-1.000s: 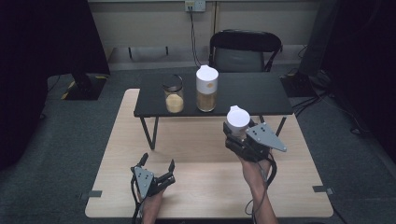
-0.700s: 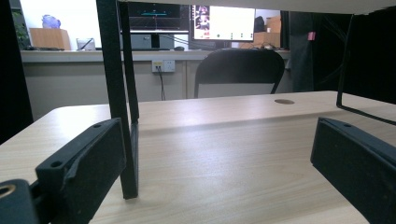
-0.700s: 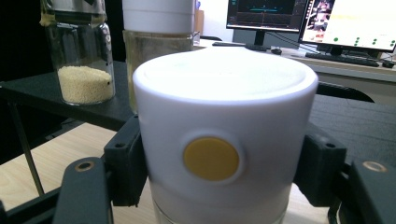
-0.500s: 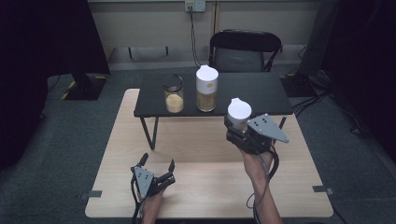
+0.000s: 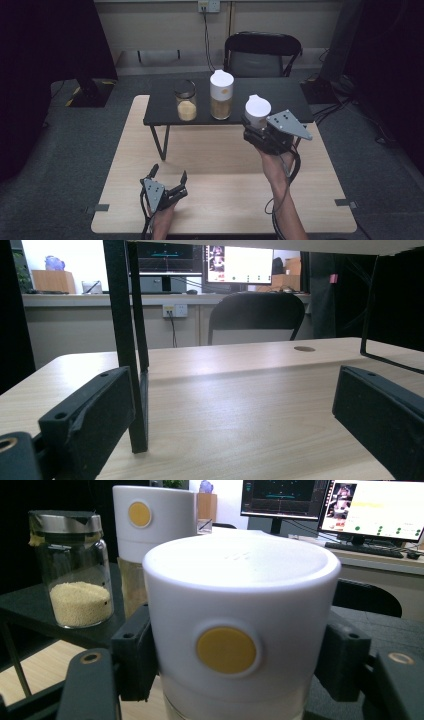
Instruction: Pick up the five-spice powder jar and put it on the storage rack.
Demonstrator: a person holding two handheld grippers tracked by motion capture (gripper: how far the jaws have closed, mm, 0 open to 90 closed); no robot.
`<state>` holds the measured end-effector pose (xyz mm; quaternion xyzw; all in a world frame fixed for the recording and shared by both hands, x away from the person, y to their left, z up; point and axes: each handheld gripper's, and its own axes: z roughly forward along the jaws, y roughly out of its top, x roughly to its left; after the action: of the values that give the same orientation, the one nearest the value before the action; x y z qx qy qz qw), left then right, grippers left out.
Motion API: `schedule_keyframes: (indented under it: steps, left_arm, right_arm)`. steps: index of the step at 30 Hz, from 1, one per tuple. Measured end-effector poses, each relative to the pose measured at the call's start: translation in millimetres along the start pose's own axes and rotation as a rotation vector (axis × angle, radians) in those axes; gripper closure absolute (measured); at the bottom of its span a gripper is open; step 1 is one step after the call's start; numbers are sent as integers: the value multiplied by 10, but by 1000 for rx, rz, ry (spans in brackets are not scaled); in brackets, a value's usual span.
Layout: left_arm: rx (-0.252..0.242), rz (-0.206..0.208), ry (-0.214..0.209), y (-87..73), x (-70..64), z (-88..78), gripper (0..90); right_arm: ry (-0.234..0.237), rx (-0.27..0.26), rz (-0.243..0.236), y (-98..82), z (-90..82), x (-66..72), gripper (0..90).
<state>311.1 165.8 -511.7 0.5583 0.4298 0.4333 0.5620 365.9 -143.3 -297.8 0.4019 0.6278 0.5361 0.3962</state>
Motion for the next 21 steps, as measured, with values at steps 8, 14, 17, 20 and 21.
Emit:
schedule_keyframes:
  steps: [8, 14, 17, 20, 21]
  left_arm:
    - [0, 0, 0, 0, 0, 0, 28]
    - [0, 0, 0, 0, 0, 0, 28]
    - [0, 0, 0, 0, 0, 0, 28]
    - [0, 0, 0, 0, 0, 0, 28]
    - [0, 0, 0, 0, 0, 0, 28]
  right_arm:
    - [-7, 3, 1, 57, 86, -36, 302]
    - [-11, -2, 0, 117, 142, -76, 302]
    - [-16, 1, -5, 155, 169, -89, 302]
    - [-23, -4, -14, 211, 169, -84, 302]
    - [-21, -7, -16, 239, 169, -83, 302]
